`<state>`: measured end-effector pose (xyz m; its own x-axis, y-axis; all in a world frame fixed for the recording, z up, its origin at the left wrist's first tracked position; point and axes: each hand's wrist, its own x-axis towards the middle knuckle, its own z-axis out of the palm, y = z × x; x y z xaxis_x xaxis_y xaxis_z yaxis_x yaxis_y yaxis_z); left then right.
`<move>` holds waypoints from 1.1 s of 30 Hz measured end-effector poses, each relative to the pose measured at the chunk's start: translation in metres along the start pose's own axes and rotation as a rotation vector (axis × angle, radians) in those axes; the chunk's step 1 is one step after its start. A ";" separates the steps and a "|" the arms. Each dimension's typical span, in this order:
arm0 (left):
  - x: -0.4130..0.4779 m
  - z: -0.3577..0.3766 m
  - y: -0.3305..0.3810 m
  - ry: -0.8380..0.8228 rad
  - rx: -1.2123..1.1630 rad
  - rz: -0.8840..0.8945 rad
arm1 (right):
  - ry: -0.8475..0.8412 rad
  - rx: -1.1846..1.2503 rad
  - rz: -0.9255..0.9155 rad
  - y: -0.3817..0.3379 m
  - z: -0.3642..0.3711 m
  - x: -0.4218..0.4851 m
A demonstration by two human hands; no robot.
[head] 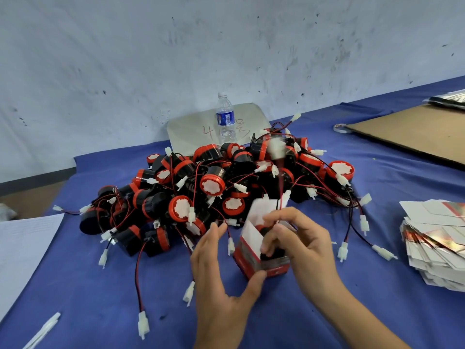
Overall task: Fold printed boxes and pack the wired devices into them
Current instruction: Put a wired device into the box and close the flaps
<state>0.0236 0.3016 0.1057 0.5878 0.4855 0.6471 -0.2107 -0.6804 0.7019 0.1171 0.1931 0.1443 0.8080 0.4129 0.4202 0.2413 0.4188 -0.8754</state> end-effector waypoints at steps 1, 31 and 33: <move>0.000 0.000 0.000 -0.010 -0.003 -0.024 | 0.011 0.033 0.028 -0.001 0.000 0.001; 0.003 0.005 -0.019 0.009 0.122 0.086 | -0.148 -0.607 -0.445 0.012 0.003 -0.007; 0.003 0.015 -0.018 -0.053 0.016 -0.108 | -0.125 -0.559 -0.373 0.011 0.002 -0.005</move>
<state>0.0408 0.3071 0.0903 0.6467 0.5272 0.5513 -0.1321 -0.6344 0.7616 0.1145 0.1972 0.1325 0.5570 0.4266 0.7126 0.7600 0.0841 -0.6444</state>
